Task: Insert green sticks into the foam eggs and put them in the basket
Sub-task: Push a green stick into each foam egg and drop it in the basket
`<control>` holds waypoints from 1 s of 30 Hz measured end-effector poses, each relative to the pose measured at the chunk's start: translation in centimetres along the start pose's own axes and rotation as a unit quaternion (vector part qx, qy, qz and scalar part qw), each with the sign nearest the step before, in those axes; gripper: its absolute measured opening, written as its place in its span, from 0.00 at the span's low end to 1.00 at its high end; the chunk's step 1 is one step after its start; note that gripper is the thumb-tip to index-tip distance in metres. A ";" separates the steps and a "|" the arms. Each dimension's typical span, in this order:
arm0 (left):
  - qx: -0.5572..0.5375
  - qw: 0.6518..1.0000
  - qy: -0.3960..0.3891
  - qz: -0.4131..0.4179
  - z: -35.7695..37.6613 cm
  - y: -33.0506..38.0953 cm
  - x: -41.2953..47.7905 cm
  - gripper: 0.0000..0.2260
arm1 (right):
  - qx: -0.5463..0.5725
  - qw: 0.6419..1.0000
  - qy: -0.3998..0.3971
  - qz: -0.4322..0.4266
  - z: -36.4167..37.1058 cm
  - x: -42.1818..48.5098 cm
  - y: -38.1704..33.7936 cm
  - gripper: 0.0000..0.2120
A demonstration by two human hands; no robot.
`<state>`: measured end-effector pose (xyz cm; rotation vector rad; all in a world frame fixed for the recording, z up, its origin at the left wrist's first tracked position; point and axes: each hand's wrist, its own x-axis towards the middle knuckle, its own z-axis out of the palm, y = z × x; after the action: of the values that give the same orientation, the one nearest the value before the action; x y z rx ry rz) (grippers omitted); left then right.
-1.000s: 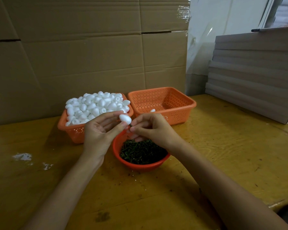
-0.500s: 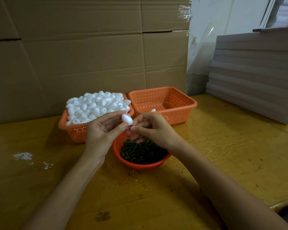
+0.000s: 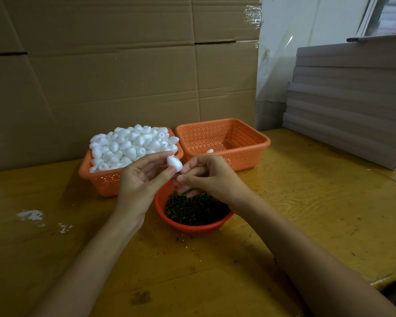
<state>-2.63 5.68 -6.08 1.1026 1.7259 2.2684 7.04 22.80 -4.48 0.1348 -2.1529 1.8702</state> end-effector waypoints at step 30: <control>-0.006 1.000 -0.002 0.002 0.1 -0.4 -0.1 0.13 | -0.003 1.000 -0.001 0.024 0.3 0.0 0.2 0.06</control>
<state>-2.65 5.92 -6.49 1.1076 1.7085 2.2740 6.94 22.55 -4.76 0.0844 -2.1802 1.8904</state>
